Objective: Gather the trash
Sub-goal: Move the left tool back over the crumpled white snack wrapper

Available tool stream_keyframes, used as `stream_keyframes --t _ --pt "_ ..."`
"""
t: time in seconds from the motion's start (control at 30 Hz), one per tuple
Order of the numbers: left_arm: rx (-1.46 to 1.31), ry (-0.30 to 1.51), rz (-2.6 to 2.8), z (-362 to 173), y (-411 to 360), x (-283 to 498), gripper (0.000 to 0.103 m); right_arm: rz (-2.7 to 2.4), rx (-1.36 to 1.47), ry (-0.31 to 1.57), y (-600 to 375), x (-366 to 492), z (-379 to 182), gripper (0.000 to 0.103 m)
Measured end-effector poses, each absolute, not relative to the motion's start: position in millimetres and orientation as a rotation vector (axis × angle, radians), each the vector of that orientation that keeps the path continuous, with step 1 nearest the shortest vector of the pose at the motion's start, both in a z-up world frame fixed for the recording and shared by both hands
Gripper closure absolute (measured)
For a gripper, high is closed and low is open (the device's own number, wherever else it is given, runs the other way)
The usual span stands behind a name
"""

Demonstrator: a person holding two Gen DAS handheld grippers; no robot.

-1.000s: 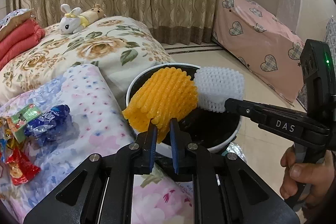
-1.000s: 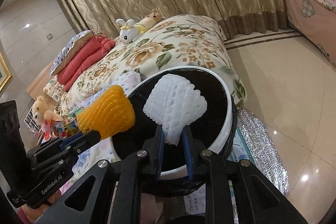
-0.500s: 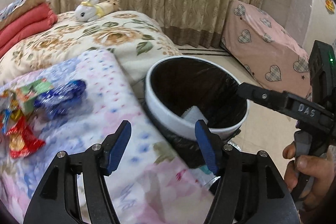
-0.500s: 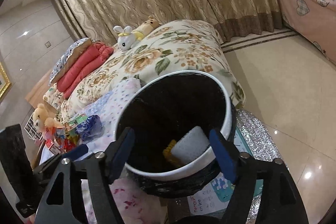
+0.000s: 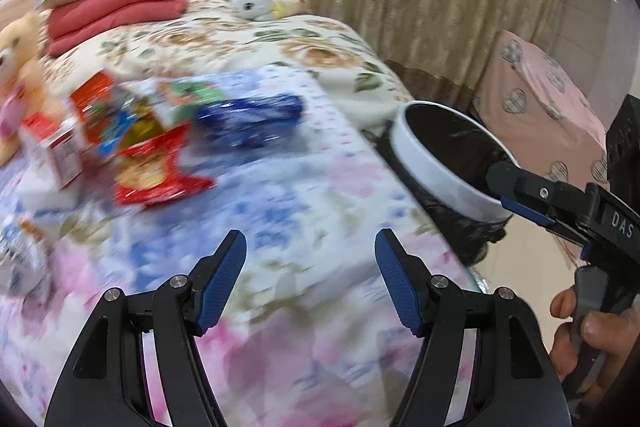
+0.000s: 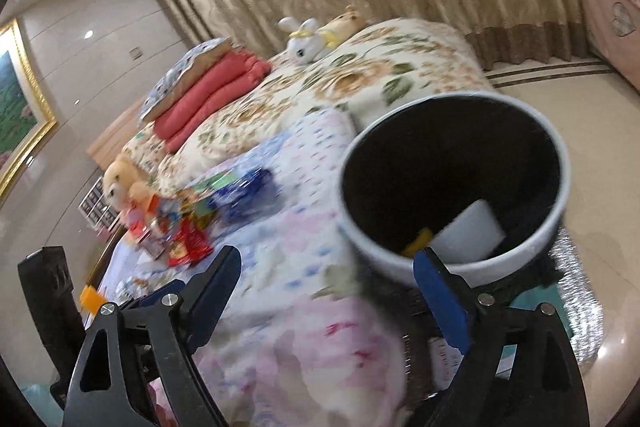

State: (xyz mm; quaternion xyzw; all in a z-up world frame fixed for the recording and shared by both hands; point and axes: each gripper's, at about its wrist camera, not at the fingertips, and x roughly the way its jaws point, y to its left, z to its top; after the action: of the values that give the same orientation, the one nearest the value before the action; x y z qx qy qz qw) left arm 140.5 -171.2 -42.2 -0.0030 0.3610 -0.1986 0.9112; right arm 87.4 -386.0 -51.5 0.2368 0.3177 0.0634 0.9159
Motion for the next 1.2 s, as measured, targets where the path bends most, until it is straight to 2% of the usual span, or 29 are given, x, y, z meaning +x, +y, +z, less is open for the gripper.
stream_keyframes --t 0.53,1.2 --pt "-0.127 0.760 -0.205 -60.1 -61.9 121.7 0.035 0.285 0.448 0.736 -293.5 111.5 -66.3 0.013" --pt "-0.225 0.769 -0.046 -70.2 12.0 120.2 0.032 0.402 0.362 0.783 -218.8 148.5 -74.9 0.013"
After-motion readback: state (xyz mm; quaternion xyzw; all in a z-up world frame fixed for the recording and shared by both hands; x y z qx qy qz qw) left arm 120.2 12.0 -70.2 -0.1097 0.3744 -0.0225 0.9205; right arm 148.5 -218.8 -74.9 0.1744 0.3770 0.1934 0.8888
